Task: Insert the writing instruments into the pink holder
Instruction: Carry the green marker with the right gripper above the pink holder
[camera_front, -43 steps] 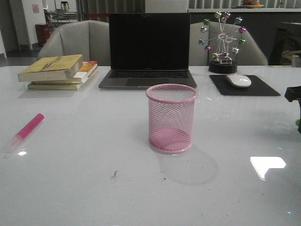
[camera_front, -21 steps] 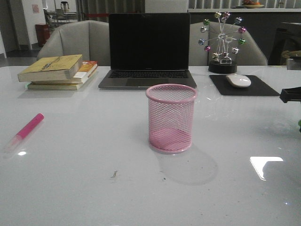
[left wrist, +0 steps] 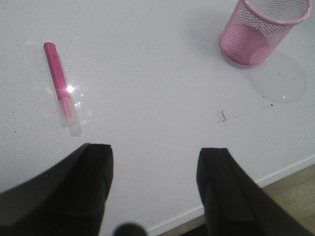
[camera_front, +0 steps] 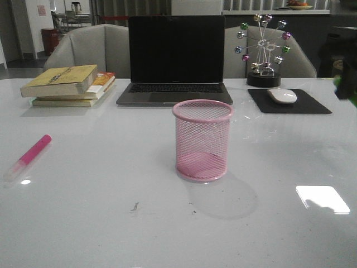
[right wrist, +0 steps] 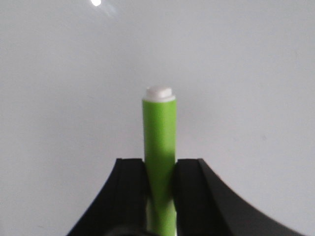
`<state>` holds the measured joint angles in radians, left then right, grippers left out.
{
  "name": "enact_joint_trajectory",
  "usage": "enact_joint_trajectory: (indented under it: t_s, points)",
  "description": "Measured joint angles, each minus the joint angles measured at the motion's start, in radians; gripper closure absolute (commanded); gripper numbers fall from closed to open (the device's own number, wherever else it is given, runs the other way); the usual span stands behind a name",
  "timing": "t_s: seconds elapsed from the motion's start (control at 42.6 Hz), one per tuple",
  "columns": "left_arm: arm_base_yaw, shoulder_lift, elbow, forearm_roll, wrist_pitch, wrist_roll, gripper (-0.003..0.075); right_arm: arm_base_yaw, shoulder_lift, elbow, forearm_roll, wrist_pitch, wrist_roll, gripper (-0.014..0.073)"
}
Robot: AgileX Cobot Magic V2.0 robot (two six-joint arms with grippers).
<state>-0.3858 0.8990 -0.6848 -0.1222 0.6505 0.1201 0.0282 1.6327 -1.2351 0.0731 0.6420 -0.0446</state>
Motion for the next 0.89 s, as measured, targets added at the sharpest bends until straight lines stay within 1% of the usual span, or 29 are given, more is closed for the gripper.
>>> enact_joint_trajectory:
  t_s: [0.211,0.305,0.399,0.517,0.611,0.705,0.893]
  points:
    - [0.000,0.000,0.000,0.000,0.000,0.000,0.0287,0.221,-0.339,0.236,0.019,-0.380,-0.003,0.0451]
    - [0.000,0.000,0.000,0.000,0.000,0.000,0.0287,0.311,-0.453,0.350,0.020,-0.568,-0.003,0.0451]
    - [0.000,0.000,0.000,0.000,0.000,0.000,0.0287,0.390,-0.507,0.440,0.021,-0.728,-0.003,0.0451]
    - [0.000,0.000,0.000,0.000,0.000,0.000,0.0287,0.475,-0.500,0.521,0.021,-0.890,-0.005,0.0451]
    - [0.000,0.000,0.000,0.000,0.000,0.000,0.0287,0.523,-0.448,0.550,0.019,-0.983,-0.005,0.0451]
    - [0.000,0.000,0.000,0.000,0.000,0.000,0.0287,0.545,-0.378,0.553,0.010,-1.076,-0.005,0.0451]
    - [0.000,0.000,0.000,0.000,0.000,0.000,0.0287,0.548,-0.204,0.553,0.009,-1.314,-0.005,0.0451]
